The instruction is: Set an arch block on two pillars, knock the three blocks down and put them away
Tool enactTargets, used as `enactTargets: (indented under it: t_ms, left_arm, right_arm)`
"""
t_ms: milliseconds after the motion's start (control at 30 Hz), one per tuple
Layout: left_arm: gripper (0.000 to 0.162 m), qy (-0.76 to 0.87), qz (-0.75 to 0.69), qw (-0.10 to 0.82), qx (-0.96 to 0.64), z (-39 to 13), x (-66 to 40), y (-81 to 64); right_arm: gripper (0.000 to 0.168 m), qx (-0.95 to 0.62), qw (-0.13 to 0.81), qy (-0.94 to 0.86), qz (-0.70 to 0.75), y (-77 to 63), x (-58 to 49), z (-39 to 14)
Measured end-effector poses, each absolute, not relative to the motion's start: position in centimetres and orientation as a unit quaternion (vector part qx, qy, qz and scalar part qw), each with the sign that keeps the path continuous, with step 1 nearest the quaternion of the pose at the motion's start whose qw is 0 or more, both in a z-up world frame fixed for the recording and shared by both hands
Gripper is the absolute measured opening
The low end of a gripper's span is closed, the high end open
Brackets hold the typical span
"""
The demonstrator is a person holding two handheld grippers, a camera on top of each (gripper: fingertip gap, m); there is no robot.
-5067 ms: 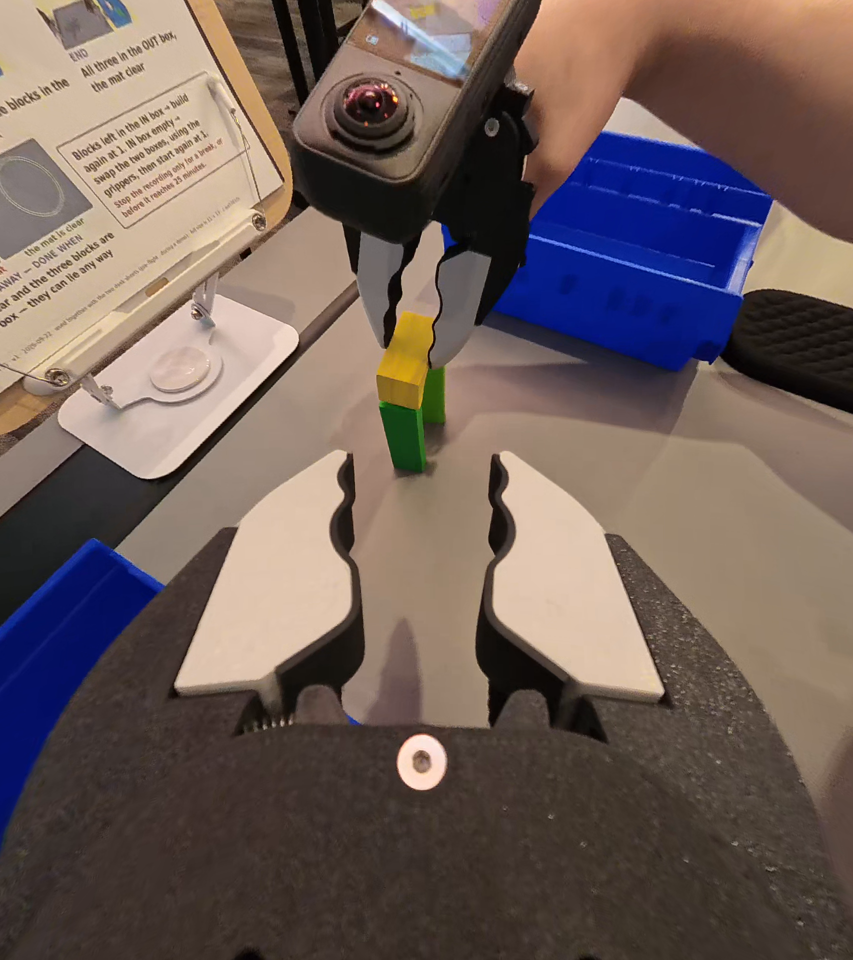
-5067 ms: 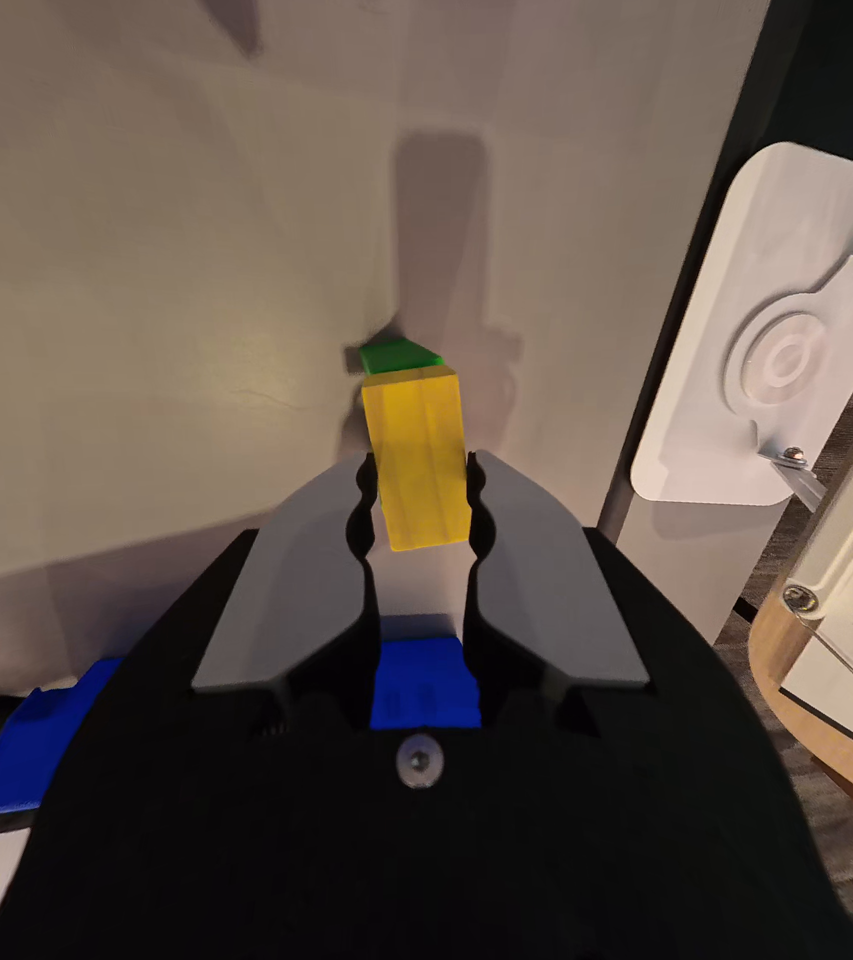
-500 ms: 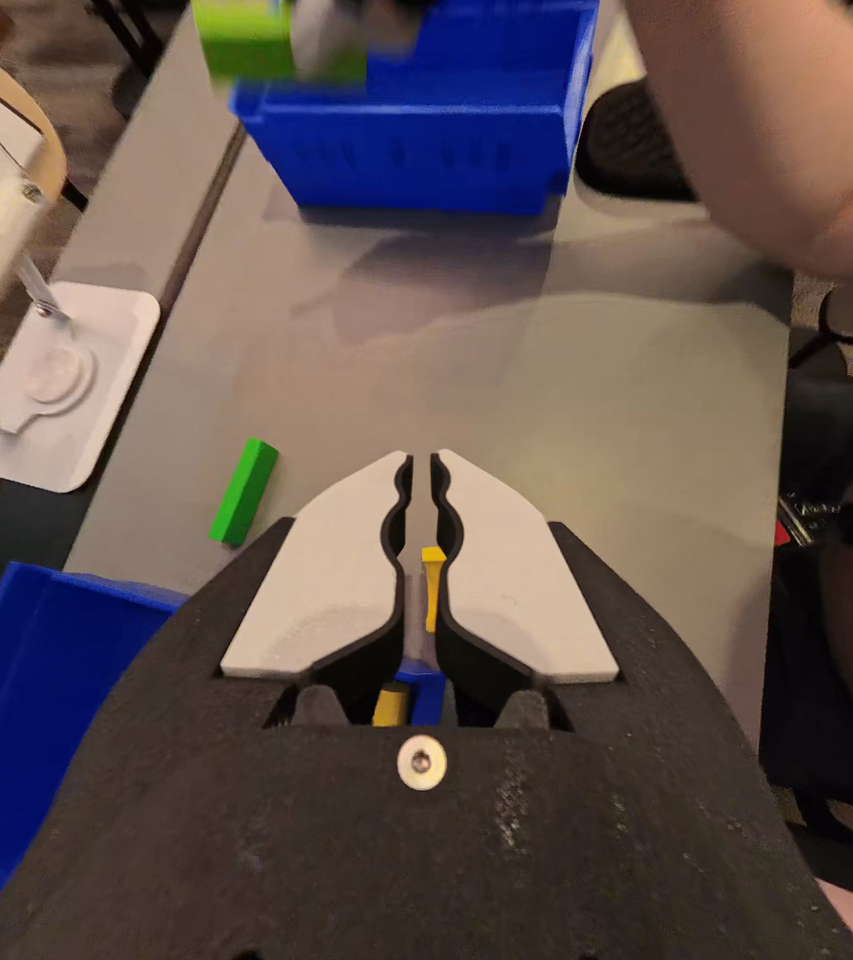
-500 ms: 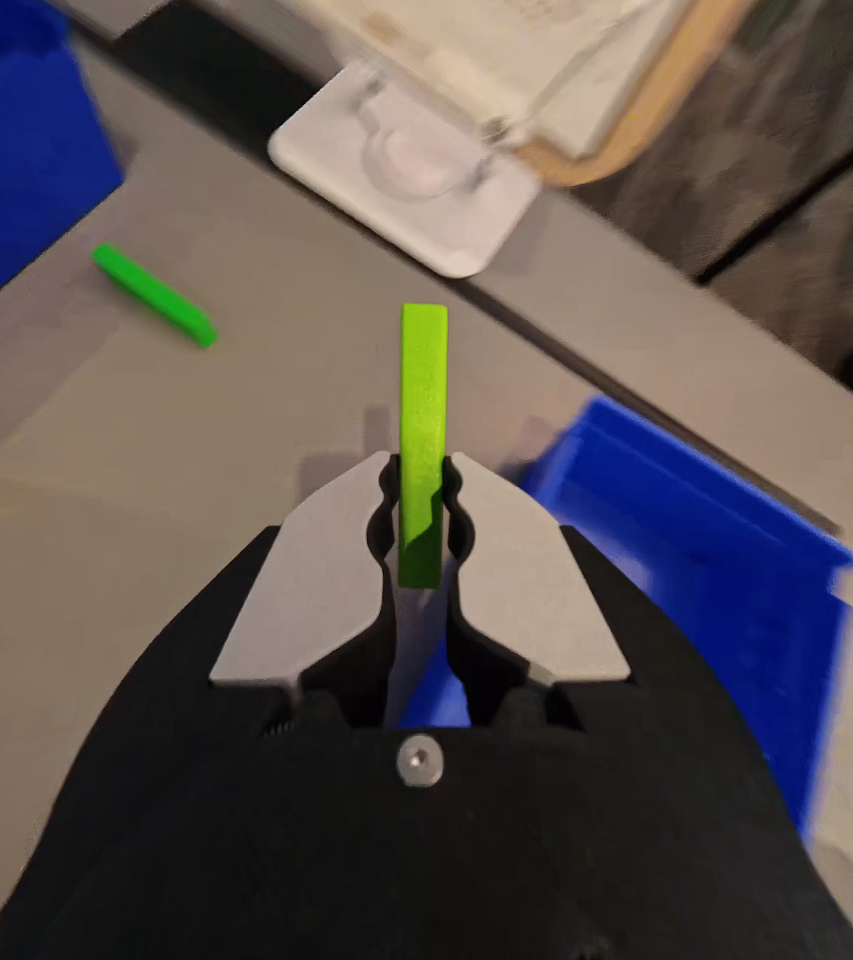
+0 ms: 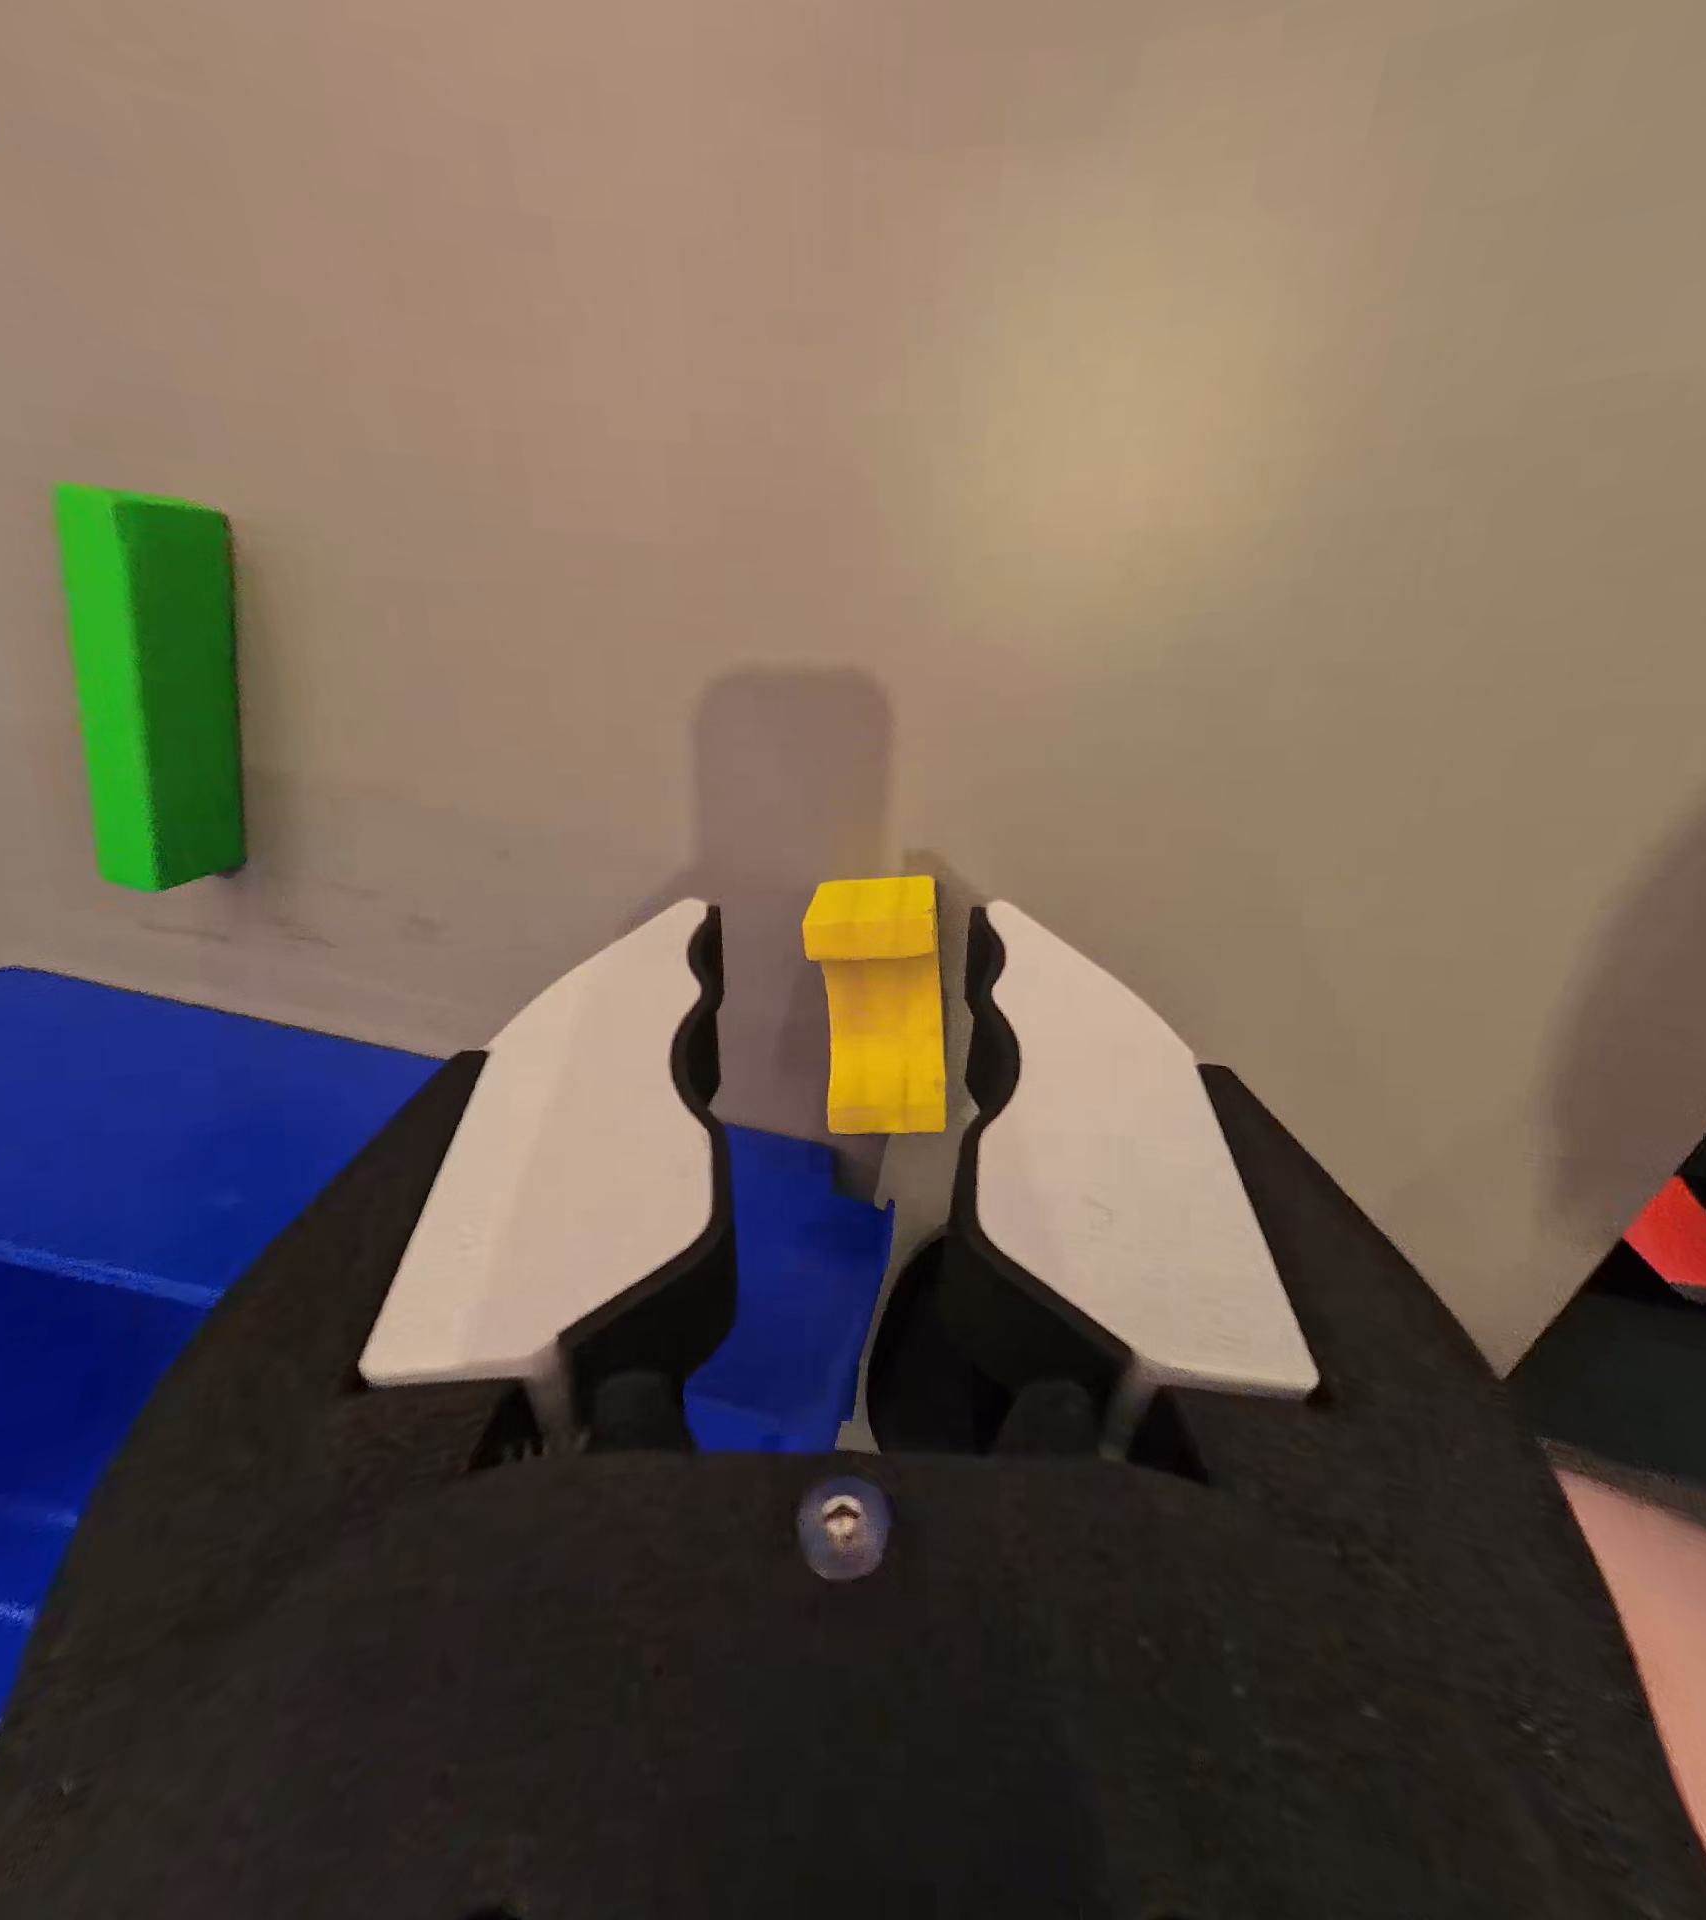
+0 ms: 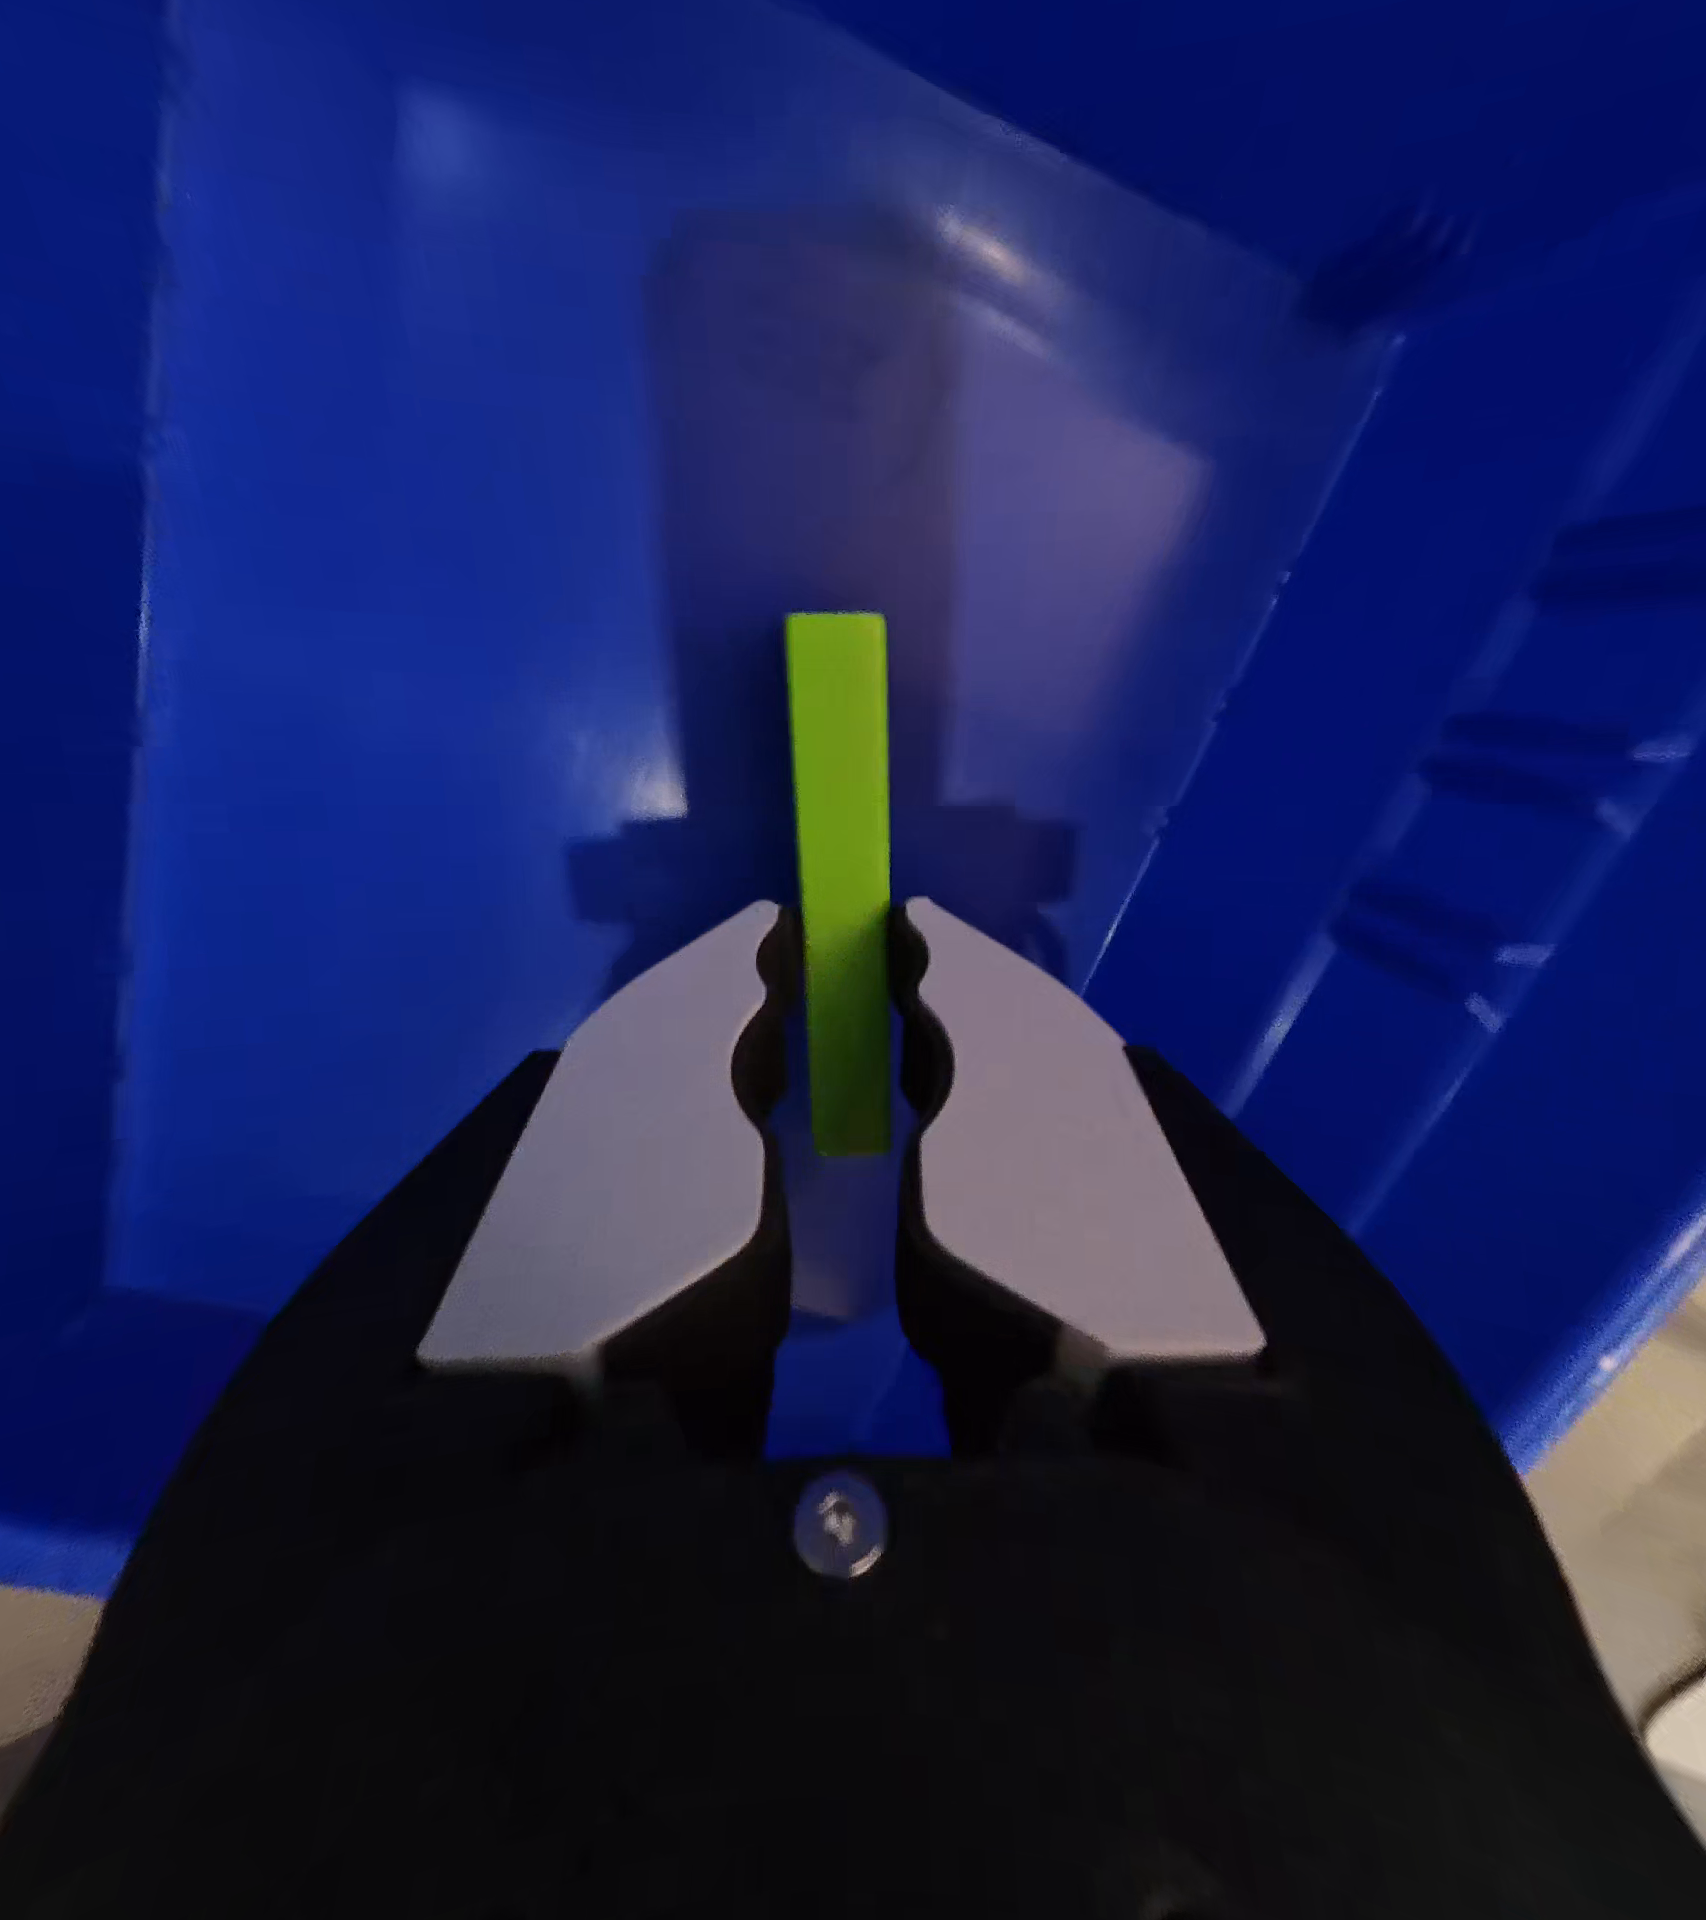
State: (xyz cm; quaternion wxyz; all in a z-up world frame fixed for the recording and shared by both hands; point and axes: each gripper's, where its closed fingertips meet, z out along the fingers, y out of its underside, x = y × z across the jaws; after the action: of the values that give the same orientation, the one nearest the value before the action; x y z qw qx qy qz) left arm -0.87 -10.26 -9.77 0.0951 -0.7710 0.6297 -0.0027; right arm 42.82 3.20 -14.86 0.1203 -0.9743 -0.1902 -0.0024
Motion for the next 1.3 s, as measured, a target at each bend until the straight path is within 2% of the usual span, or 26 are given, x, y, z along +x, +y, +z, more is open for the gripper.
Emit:
enactTargets:
  t_ms: [133,267,333,533,633,1067,1200,1300]
  left_arm:
    - [0.051,0.629,0.03,0.048,-0.775,-12.0,-1.3,-10.5]
    - [0.058,0.614,0.081,0.021,-0.785,-13.5,-2.5,-9.8]
    - [0.055,0.608,0.086,0.008,-0.789,-14.1,-2.8,-9.8]
    - [0.054,0.589,0.106,-0.028,-0.801,-15.3,-4.0,-9.8]
    - [0.041,0.581,0.129,-0.042,-0.803,-15.7,-4.6,-9.6]
    - [0.039,0.597,0.218,-0.053,-0.771,-15.7,-4.9,-9.6]
    - [0.038,0.598,0.202,-0.009,-0.776,-14.4,-4.0,-8.8]
    - [0.037,0.584,0.149,0.092,-0.793,-11.6,-2.3,-6.9]
  right_arm:
    - [0.04,-0.959,0.2,-0.202,-0.014,5.1,42.0,-12.5]
    - [0.05,-0.942,0.261,-0.194,-0.085,6.2,42.7,-9.2]
    - [0.054,-0.938,0.279,-0.187,-0.091,6.3,42.6,-8.1]
    - [0.054,-0.928,0.305,-0.194,-0.095,5.8,42.4,-6.0]
    - [0.053,-0.925,0.313,-0.195,-0.091,5.7,42.2,-5.5]
    - [0.054,-0.93,0.282,-0.21,-0.102,6.0,42.2,-7.2]
    - [0.053,-0.924,0.297,-0.208,-0.121,6.0,41.9,-6.1]
    - [0.053,-0.905,0.342,-0.209,-0.142,6.3,40.9,-3.4]
